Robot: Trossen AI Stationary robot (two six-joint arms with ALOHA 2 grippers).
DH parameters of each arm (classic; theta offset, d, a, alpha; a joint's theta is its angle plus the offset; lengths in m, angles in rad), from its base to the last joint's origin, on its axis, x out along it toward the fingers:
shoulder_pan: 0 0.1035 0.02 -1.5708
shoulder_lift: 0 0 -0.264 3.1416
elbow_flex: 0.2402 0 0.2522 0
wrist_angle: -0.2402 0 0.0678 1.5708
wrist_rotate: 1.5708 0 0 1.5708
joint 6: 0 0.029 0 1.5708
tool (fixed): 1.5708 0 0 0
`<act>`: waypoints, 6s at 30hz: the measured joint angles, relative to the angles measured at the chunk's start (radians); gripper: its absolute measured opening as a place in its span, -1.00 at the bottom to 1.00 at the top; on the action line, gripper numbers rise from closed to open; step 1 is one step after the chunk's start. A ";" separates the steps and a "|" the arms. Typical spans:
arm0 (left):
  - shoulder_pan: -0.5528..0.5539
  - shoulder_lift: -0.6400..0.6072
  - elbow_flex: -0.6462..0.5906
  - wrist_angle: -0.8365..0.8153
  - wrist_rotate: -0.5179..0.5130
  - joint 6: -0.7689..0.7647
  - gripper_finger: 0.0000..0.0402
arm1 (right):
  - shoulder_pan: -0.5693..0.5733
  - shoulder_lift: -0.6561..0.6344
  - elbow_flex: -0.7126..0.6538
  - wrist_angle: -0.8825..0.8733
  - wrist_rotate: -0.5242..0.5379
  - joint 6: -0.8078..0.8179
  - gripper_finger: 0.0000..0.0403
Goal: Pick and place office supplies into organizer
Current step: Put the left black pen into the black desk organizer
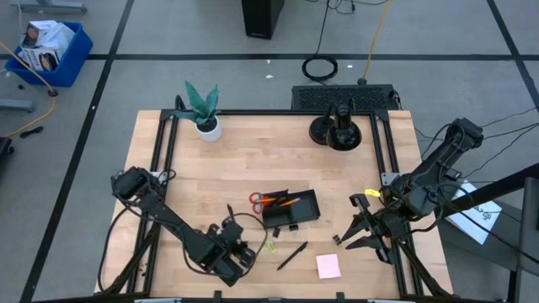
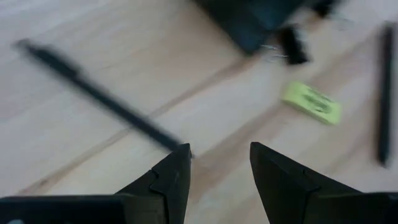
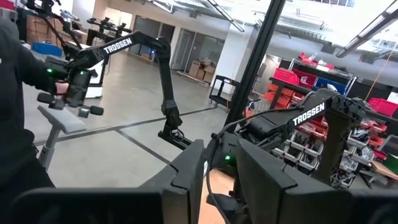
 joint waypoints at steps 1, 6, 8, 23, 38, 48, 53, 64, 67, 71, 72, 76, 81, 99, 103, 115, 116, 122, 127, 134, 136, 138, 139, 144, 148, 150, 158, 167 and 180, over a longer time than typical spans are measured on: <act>0.001 0.000 0.000 -0.024 0.005 -0.037 -0.15 | 0.000 0.000 0.000 0.000 0.000 0.000 -0.56; 0.010 0.000 0.000 -0.044 0.043 -0.139 -0.15 | 0.000 0.000 0.000 0.000 0.000 0.000 -0.56; 0.018 0.000 0.000 -0.045 0.069 -0.161 -0.15 | 0.000 0.000 0.000 0.000 0.000 -0.002 -0.56; 0.065 0.000 0.000 -0.042 0.113 -0.204 -0.15 | 0.000 0.000 0.000 0.000 -0.003 -0.035 -0.56; 0.057 0.008 -0.015 -0.074 0.118 -0.278 -0.15 | 0.000 0.000 0.000 0.000 -0.003 -0.038 -0.56; 0.094 0.008 -0.020 -0.076 0.117 -0.306 -0.15 | 0.000 0.000 0.000 0.000 -0.003 -0.038 -0.56; 0.121 0.008 -0.020 -0.077 0.124 -0.306 -0.15 | 0.000 0.000 0.000 0.000 -0.003 -0.038 -0.56; 0.072 0.008 -0.021 -0.084 0.087 -0.369 -0.15 | 0.000 0.000 0.000 -0.018 -0.003 -0.030 -0.56; 0.038 0.008 -0.021 -0.082 0.021 -0.417 -0.15 | 0.000 0.000 0.000 -0.023 -0.003 -0.029 -0.56; -0.002 0.003 -0.020 -0.109 -0.055 -0.498 -0.15 | 0.000 0.000 0.000 -0.022 -0.003 -0.028 -0.56; -0.009 0.003 -0.020 -0.131 -0.056 -0.527 -0.15 | 0.000 0.000 0.000 -0.021 -0.003 -0.028 -0.56; -0.018 0.003 -0.021 -0.224 -0.028 -0.643 -0.15 | 0.000 0.000 0.000 -0.016 -0.003 -0.028 -0.56; -0.003 0.003 -0.021 -0.250 -0.017 -0.695 -0.15 | 0.000 0.000 0.000 -0.015 -0.003 -0.028 -0.56; 0.061 0.006 -0.032 -0.316 0.033 -0.751 -0.15 | 0.000 0.000 0.000 -0.018 -0.005 -0.027 -0.56; 0.075 0.009 -0.079 -0.240 0.055 -0.752 -0.15 | 0.000 0.000 0.000 -0.027 -0.005 -0.027 -0.56; 0.118 0.009 -0.153 -0.126 0.050 -0.746 -0.15 | 0.000 0.000 0.000 -0.024 -0.056 -0.008 -0.56; 0.118 0.009 -0.153 -0.123 0.048 -0.743 -0.15 | 0.000 0.000 0.000 -0.024 -0.056 -0.009 -0.56; 0.132 0.009 -0.151 -0.127 0.084 -0.717 -0.15 | 0.000 0.000 0.000 -0.024 -0.056 -0.014 -0.56; 0.146 0.008 -0.149 -0.127 0.116 -0.676 -0.15 | 0.000 0.000 0.000 -0.021 -0.055 -0.015 -0.56; 0.155 0.007 -0.149 -0.132 0.163 -0.638 -0.15 | 0.000 0.000 0.000 -0.021 -0.056 -0.019 -0.56; 0.156 0.007 -0.148 -0.138 0.178 -0.638 -0.15 | 0.000 0.000 0.000 -0.021 -0.056 -0.019 -0.56; 0.156 0.007 -0.148 -0.141 0.196 -0.638 -0.15 | 0.000 0.000 0.000 -0.018 -0.056 -0.019 -0.56; 0.155 0.007 -0.148 -0.143 0.201 -0.638 -0.15 | 0.000 0.000 0.000 -0.016 -0.055 -0.019 -0.56; 0.156 0.007 -0.149 -0.148 0.235 -0.632 -0.15 | 0.000 0.000 0.000 -0.013 -0.055 -0.019 -0.56; 0.155 0.007 -0.149 -0.157 0.265 -0.625 -0.15 | 0.000 0.000 0.000 -0.014 -0.055 -0.019 -0.56; 0.156 0.007 -0.149 -0.159 0.275 -0.613 -0.15 | 0.000 0.000 0.000 -0.013 -0.055 -0.019 -0.56; 0.148 0.008 -0.150 -0.192 0.325 -0.619 -0.15 | 0.000 0.000 0.000 -0.013 -0.055 -0.019 -0.56; 0.144 0.009 -0.150 -0.206 0.358 -0.575 -0.15 | 0.000 0.000 0.000 -0.005 -0.055 -0.027 -0.56; 0.106 0.010 -0.151 -0.240 0.377 -0.567 -0.15 | 0.000 0.000 0.000 -0.004 -0.055 -0.027 -0.56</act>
